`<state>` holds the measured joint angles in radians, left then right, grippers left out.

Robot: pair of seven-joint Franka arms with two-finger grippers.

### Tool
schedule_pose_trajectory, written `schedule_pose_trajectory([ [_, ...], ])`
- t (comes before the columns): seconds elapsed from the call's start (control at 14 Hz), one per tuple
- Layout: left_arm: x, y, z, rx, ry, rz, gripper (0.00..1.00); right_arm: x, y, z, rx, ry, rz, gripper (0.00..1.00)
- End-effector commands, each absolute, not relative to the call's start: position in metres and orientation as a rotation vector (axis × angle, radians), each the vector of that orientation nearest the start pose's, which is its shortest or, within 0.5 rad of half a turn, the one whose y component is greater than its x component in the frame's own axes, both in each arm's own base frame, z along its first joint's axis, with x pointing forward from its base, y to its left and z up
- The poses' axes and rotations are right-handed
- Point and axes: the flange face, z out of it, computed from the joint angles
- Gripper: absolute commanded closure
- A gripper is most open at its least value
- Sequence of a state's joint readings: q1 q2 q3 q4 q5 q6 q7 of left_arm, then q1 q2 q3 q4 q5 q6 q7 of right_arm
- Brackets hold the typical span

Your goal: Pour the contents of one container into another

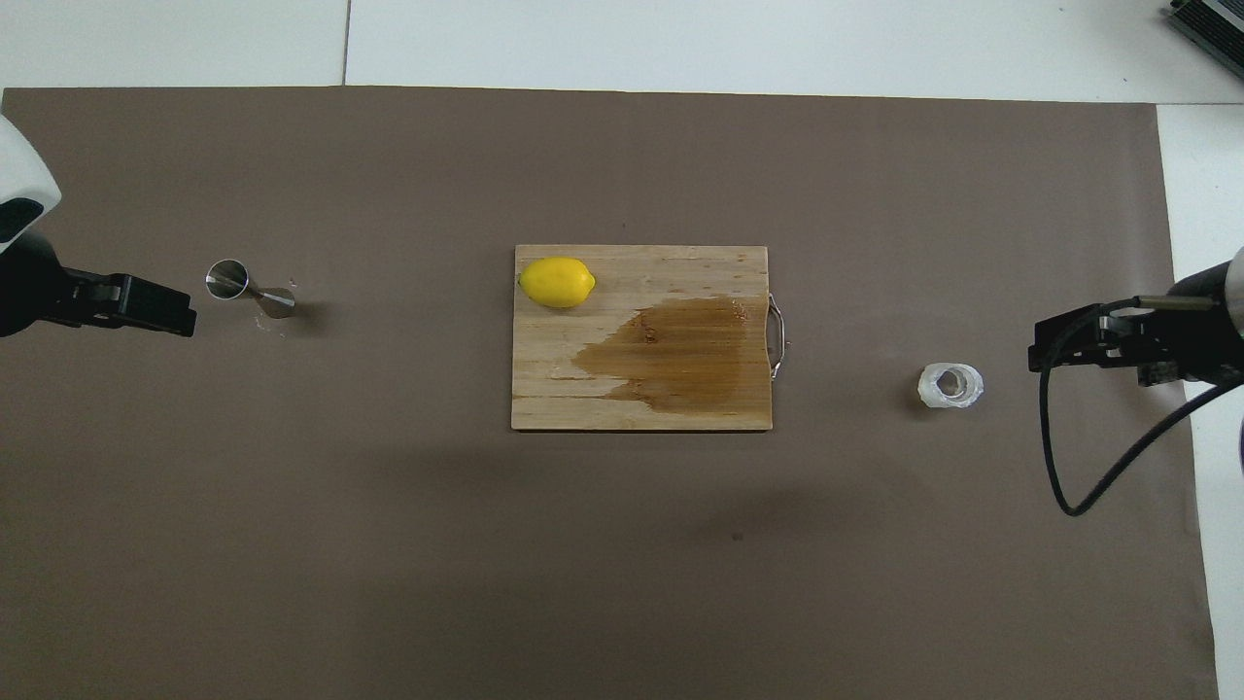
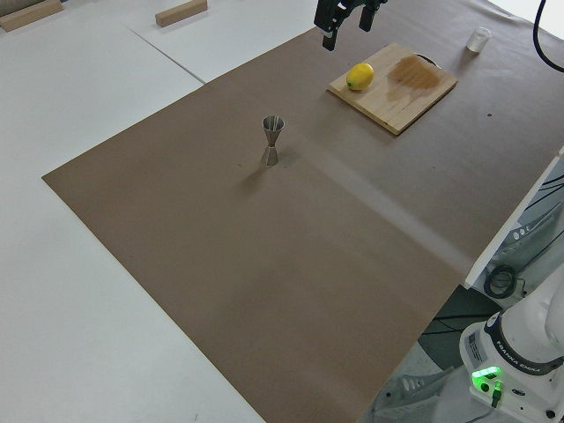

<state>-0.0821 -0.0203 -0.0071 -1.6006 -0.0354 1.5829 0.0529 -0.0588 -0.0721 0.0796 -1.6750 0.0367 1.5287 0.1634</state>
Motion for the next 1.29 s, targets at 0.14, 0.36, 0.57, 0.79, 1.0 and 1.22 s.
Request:
schedule_pose_trajectory([
  [0.14, 0.555, -0.026, 0.619, -3.252, 0.002, -0.011, 0.0, 0.524, 0.012, 0.61, -3.112, 0.191, 0.13, 0.0],
  [0.36, 0.572, -0.014, 0.608, -3.309, -0.304, 0.032, 0.0, 0.524, 0.013, 0.61, -3.112, 0.189, 0.13, 0.0],
  [0.57, 0.605, 0.011, 0.59, -3.309, -0.611, 0.127, 0.0, 0.524, 0.012, 0.61, -3.112, 0.191, 0.13, 0.0],
  [0.79, 0.627, 0.04, 0.558, -3.244, -0.862, 0.221, 0.0, 0.524, 0.012, 0.61, -3.112, 0.191, 0.13, 0.0],
  [1.0, 0.639, 0.068, 0.536, -3.205, -1.157, 0.252, 0.0, 0.524, 0.013, 0.61, -3.112, 0.189, 0.13, 0.0],
  [1.22, 0.658, 0.089, 0.494, -3.111, -1.35, 0.341, 0.0, 0.524, 0.012, 0.61, -3.112, 0.191, 0.13, 0.0],
])
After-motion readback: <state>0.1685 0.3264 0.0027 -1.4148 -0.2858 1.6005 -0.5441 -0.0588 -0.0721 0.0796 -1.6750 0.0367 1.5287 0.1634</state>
